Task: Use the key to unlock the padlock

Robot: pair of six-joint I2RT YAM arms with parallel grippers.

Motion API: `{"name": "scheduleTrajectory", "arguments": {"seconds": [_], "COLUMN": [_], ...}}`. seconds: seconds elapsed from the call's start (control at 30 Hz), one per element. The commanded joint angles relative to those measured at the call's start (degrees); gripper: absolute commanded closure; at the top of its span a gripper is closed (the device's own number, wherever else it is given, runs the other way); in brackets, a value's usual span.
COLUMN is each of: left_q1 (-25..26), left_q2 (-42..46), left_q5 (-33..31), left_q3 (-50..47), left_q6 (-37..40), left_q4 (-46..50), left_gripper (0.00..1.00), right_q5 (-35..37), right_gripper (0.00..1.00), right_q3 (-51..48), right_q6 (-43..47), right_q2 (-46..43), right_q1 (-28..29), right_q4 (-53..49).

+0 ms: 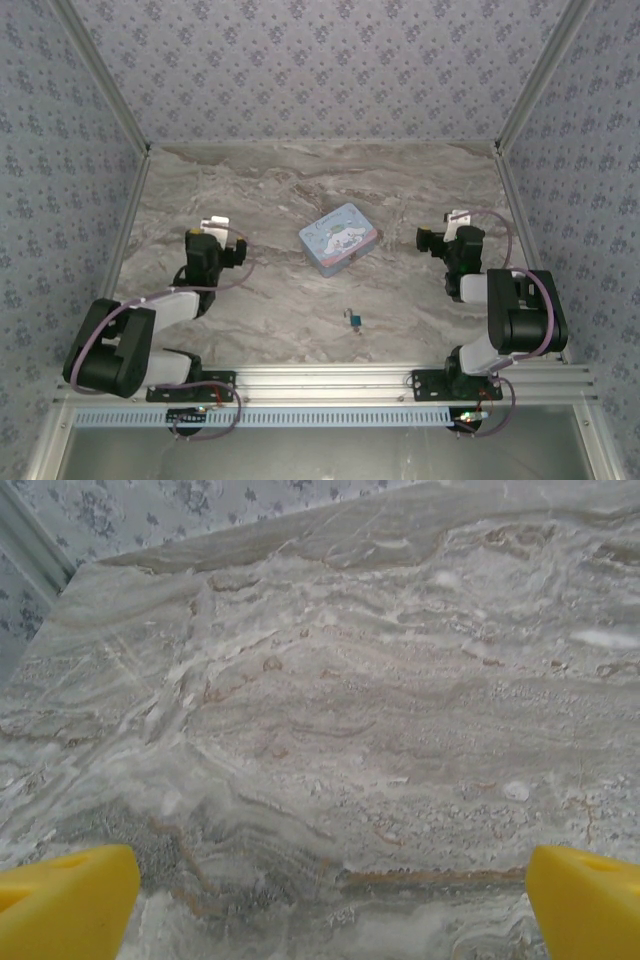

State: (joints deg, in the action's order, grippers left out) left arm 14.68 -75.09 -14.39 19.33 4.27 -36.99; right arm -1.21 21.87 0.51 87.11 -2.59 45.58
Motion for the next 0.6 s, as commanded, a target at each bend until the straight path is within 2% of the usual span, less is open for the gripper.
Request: {"name": "scheduleTrajectory", "arguments": {"seconds": [0.0, 0.17, 0.33, 0.43, 0.57], "left_q1": [-0.98, -3.16, -4.26, -5.0, -6.07], "left_q2": [1.77, 4.07, 2.92, 0.45, -0.75], "left_q5": [4.3, 6.69, 6.2, 4.24, 7.96], "left_q3": [-1.8, -4.82, -2.56, -3.69, -4.16], "left_q6": [0.9, -0.68, -0.06, 2.29, 3.45], "left_q4": [-5.32, -8.62, -5.26, -11.41, -13.42], "left_gripper": [0.01, 0.01, 0.01, 0.0, 0.0], "right_q5": [1.1, 1.13, 1.21, 1.21, 1.25], "right_gripper": [0.0, 0.0, 0.0, 0.0, 0.0], "right_q3": [0.56, 0.56, 0.54, 0.55, 0.54], "right_q6": [1.05, 1.04, 1.07, 1.07, 1.06], "right_q2": [0.06, 0.02, 0.06, 0.0, -0.01], "right_q1": [0.3, 0.35, 0.47, 0.43, 0.42], "right_q4": [0.03, 0.11, 0.12, 0.12, 0.12]}}
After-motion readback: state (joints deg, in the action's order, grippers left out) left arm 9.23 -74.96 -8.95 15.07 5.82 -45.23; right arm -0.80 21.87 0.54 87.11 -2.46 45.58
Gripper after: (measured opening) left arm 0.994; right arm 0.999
